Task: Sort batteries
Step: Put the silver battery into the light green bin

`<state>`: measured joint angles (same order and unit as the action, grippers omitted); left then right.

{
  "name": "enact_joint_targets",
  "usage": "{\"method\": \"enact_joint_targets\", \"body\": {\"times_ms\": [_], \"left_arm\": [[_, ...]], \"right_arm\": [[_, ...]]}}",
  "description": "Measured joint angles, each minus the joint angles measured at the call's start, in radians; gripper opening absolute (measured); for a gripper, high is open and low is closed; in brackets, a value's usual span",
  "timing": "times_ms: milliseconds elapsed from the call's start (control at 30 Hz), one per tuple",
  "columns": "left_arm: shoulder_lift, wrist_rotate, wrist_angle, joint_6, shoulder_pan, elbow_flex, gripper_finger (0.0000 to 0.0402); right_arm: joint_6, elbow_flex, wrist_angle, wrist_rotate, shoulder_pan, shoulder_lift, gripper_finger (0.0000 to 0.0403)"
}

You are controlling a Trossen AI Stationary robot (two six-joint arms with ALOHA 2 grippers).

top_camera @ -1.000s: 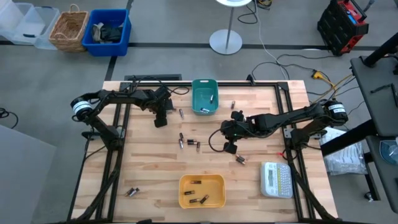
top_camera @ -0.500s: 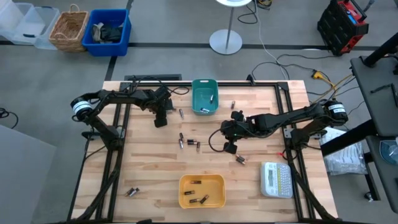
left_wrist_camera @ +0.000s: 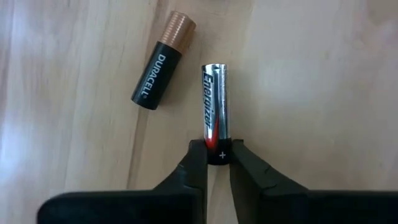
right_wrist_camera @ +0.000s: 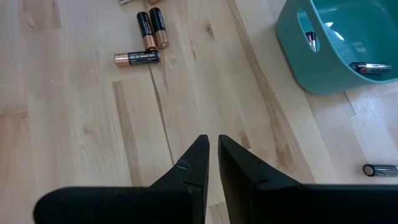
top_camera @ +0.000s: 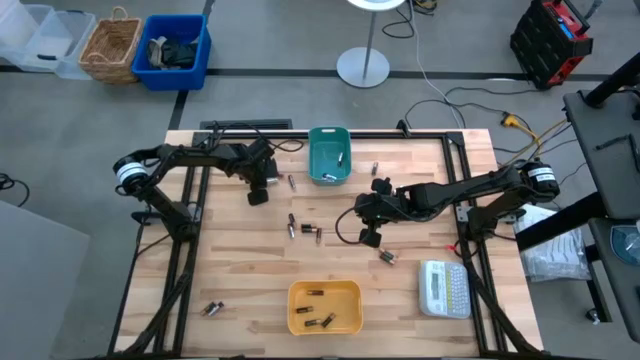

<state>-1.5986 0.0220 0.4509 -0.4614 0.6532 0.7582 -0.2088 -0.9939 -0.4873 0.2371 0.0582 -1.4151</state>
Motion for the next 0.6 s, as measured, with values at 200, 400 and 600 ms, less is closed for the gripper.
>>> {"method": "enact_joint_targets", "body": {"times_ms": [200,400,600], "left_arm": [[0.0,0.008,0.023,0.021,-0.001,0.001,0.002],[0.015,0.05,0.046,0.039,-0.003,-0.001,0.0019],[0.084,0.142,0.067,0.057,-0.021,-0.006,0.0019]], "right_arm": [[0.0,0.0,0.0,0.0,0.0,0.0,0.0028],[0.0,0.0,0.002,0.0,0.0,0.0,0.0028],[0.016,0.0,0.054,0.0,0.0,0.0,0.0028]]}}
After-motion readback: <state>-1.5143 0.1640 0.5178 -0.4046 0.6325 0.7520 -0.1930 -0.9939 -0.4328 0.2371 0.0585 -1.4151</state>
